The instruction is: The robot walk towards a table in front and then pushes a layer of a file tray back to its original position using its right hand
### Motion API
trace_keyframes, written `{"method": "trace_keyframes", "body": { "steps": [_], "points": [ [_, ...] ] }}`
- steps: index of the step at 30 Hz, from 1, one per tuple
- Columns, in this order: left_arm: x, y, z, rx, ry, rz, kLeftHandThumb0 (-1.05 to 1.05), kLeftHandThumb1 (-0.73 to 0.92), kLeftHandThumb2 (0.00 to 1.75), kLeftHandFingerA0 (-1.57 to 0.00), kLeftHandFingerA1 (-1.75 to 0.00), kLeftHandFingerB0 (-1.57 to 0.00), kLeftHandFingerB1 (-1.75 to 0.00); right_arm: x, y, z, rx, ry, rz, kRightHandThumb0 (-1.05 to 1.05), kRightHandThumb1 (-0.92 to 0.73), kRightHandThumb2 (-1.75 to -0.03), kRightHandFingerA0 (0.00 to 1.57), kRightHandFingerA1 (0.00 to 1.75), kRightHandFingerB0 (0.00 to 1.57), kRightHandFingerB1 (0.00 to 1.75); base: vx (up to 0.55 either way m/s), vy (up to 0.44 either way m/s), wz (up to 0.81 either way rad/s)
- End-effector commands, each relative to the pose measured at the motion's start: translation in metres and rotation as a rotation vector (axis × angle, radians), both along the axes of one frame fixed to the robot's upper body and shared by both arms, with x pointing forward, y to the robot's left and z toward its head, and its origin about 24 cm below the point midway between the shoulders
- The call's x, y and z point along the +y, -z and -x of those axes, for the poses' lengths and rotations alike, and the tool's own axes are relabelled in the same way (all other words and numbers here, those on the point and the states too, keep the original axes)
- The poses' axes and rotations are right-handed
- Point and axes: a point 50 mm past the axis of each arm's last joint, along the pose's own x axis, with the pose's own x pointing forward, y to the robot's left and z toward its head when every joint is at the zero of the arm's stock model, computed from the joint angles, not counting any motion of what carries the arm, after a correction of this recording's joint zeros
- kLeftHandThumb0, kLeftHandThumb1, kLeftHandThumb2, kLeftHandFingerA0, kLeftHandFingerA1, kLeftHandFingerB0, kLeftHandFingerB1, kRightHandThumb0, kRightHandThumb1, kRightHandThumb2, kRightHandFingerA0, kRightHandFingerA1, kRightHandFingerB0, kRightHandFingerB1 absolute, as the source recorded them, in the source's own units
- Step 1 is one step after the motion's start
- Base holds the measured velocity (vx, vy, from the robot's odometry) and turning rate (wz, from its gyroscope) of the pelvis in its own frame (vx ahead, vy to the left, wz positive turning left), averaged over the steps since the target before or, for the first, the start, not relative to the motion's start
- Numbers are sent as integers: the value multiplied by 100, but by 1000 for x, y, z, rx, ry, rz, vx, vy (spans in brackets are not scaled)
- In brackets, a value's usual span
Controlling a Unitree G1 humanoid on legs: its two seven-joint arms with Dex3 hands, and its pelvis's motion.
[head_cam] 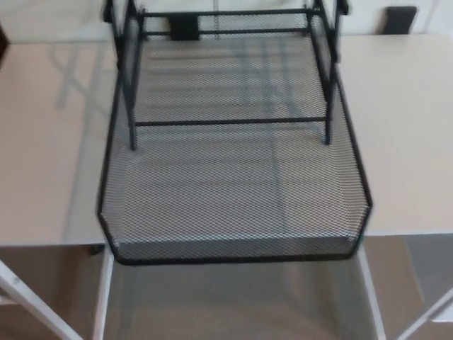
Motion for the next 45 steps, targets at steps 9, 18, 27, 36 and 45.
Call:
{"method": "trace_keyframes", "body": {
  "steps": [9, 18, 27, 36, 45],
  "points": [
    [2, 0, 1, 26, 16, -6, -33, 27, 99, -61, -83, -37, -67, -2, -4, -1, -12, -10, 19, -44, -51, -76, 53, 55, 34, 47, 3, -5, 3],
    [0, 1, 2, 33, 30, -4, -32, 28, 100, -61, -83, -38, -67, -2, -5, 5, -31, -32, 48, -36, -63, -58, 63, 48, 41, 38, 0, 0, 0],
    [-1, 1, -2, 32, 28, 3, -31, 29, 99, -66, -88, -41, -69, 37, -131, 4, -613, -40, -22, -50, -50, -81, 48, 56, 35, 50, 0, 0, 0],
    [-1, 1, 2, 28, 37, -19, -32, 28, 97, -63, -84, -42, -68, 47, -192, 11, -914, 24, 46, -45, -65, -58, 48, 43, 34, 37, 0, 0, 0],
    [1, -2, -7, 8, 25, -13, -30, 29, 98, -65, -86, -44, -70, 61, -243, 15, -1245, 24, 185, -44, -69, -61, 39, 42, 29, 35, 0, 0, 0]
  ]
}}
